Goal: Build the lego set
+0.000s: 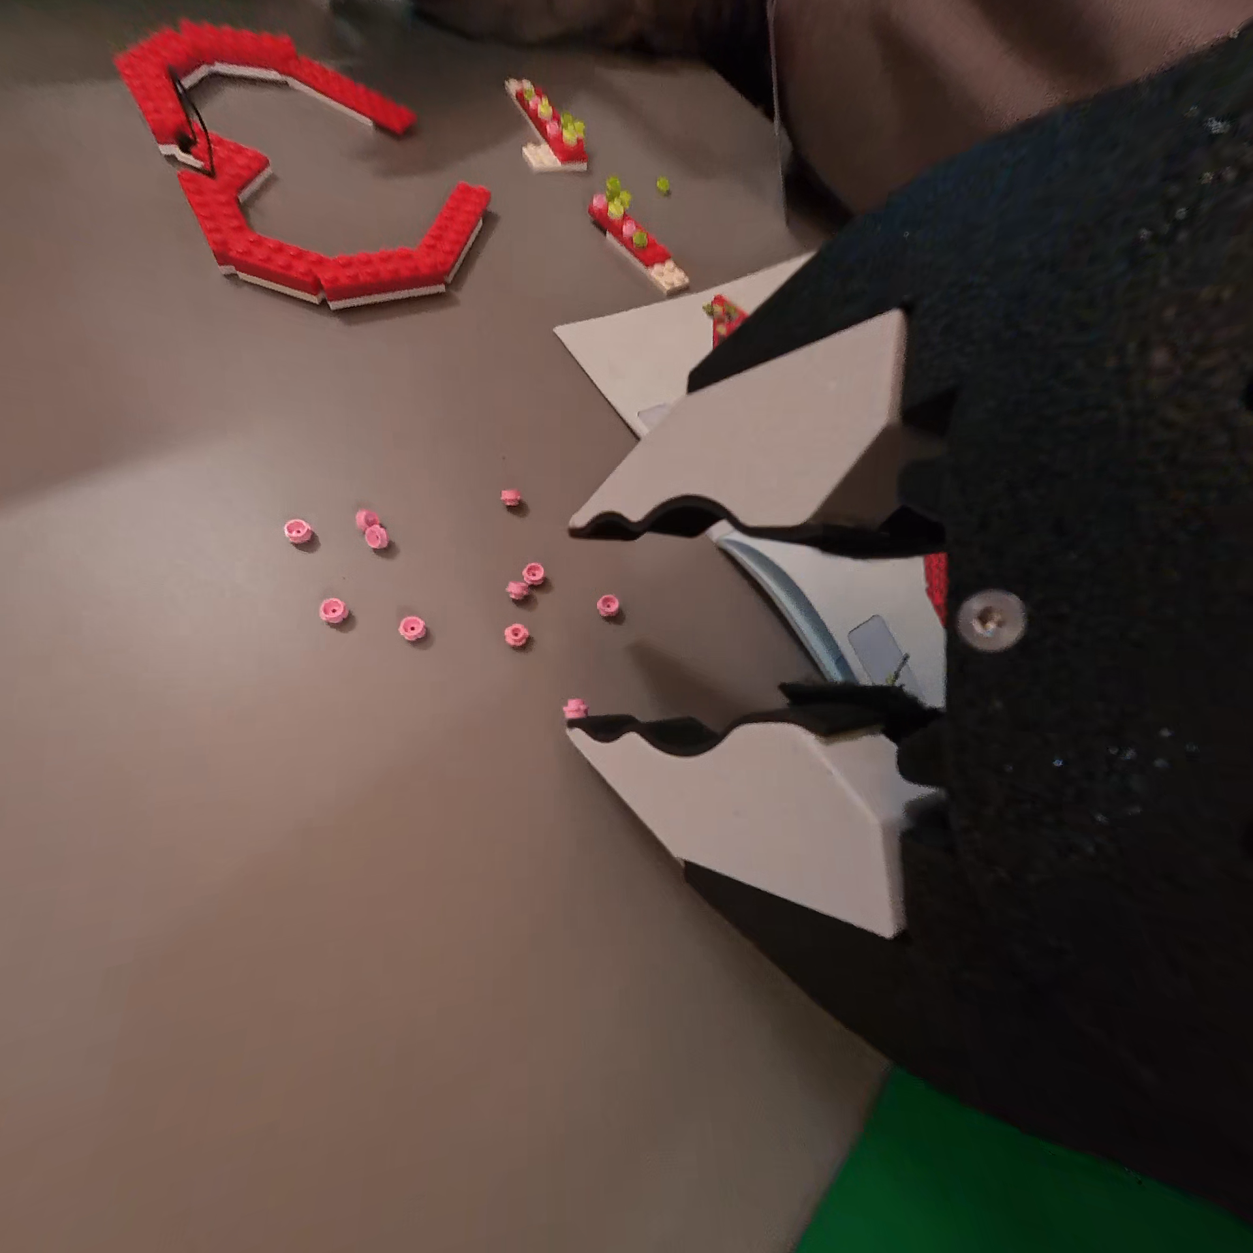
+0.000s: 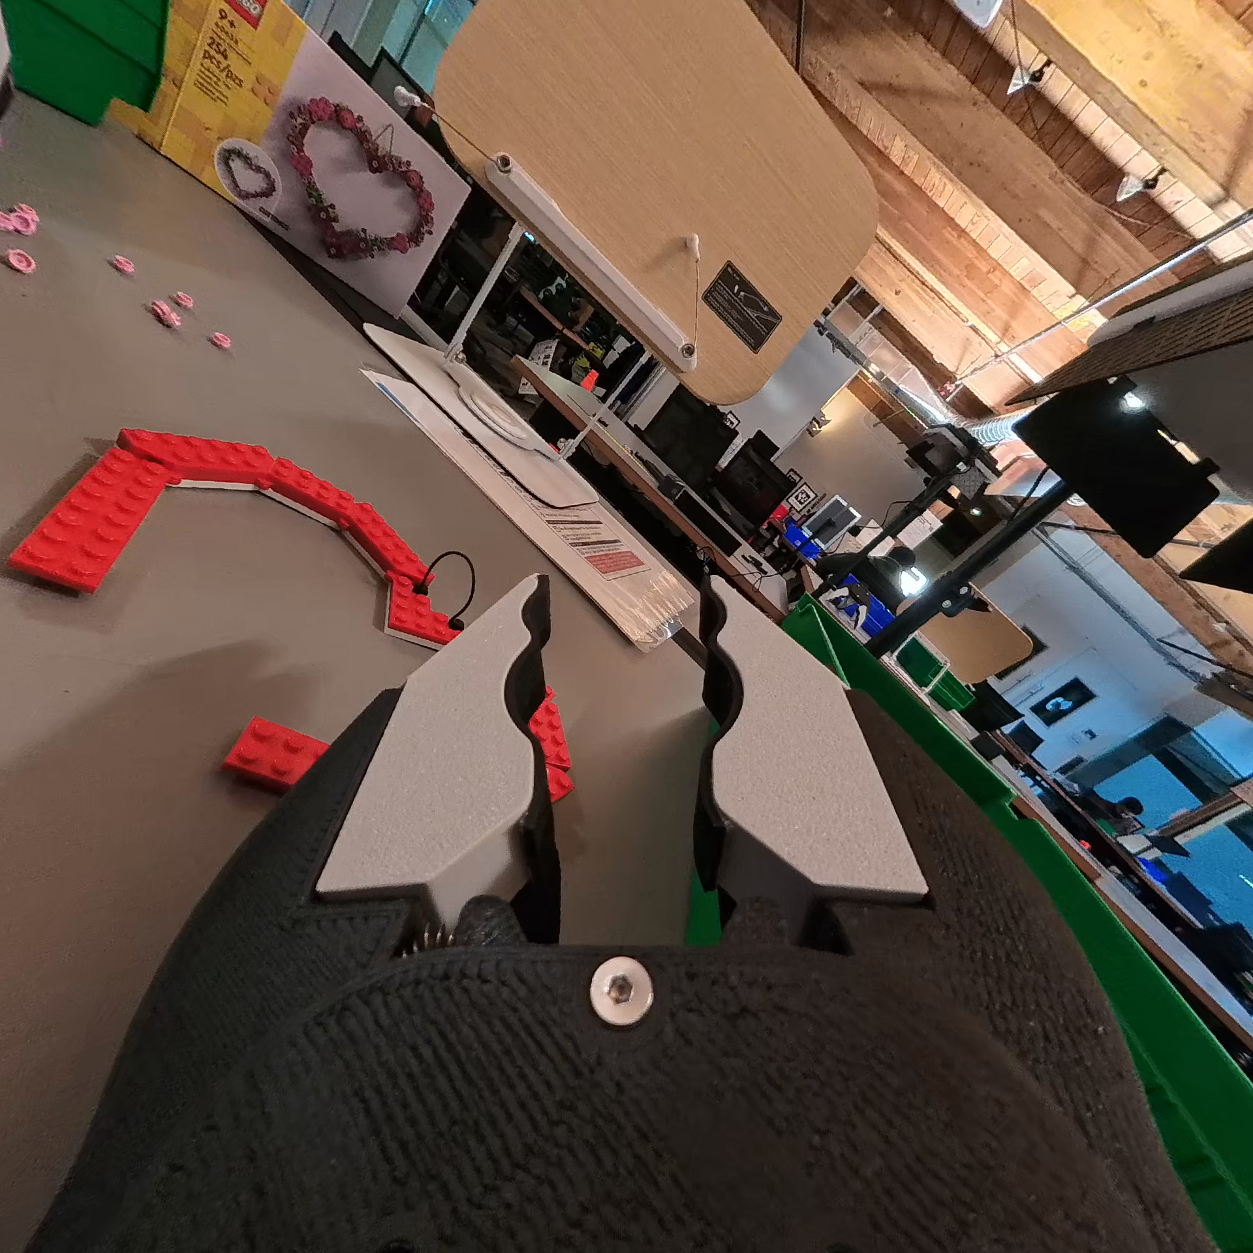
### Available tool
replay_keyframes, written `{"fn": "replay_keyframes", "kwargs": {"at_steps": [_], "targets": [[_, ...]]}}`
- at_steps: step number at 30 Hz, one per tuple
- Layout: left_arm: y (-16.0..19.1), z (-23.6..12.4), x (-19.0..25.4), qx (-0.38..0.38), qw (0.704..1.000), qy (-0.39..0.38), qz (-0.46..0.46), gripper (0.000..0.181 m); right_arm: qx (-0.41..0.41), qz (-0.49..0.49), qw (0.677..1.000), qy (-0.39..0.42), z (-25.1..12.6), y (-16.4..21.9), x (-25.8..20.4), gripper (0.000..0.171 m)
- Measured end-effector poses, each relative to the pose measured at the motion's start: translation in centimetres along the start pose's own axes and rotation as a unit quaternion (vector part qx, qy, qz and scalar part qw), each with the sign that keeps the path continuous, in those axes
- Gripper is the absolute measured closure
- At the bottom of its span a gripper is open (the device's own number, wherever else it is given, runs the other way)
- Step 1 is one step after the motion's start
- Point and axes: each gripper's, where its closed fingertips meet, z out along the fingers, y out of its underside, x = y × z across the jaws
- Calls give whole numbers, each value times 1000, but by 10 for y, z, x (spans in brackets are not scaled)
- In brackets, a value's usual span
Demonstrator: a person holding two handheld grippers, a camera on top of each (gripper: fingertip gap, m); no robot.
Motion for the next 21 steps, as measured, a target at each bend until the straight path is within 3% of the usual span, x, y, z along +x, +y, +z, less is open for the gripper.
{"fn": "replay_keyframes", "kwargs": {"at_steps": [1,5,11,18,21], "targets": [[1,0,3,-3,1000,17,-10,130,0,-1,1000,0,0,0,0,128],[-1,-5,5,2,999,35,-27,129,0,-3,1000,-2,0,0,-1,128],[17,5,6,-56,997,45,-26,131,0,-5,1000,-4,0,-1,-2,129],[5,-5,14,-18,999,44,-1,130,2,-4,1000,-5,0,-1,-2,129],[11,0,10,-37,999,36,3,128,2,-5,1000,-7,0,-1,-3,128]]}}
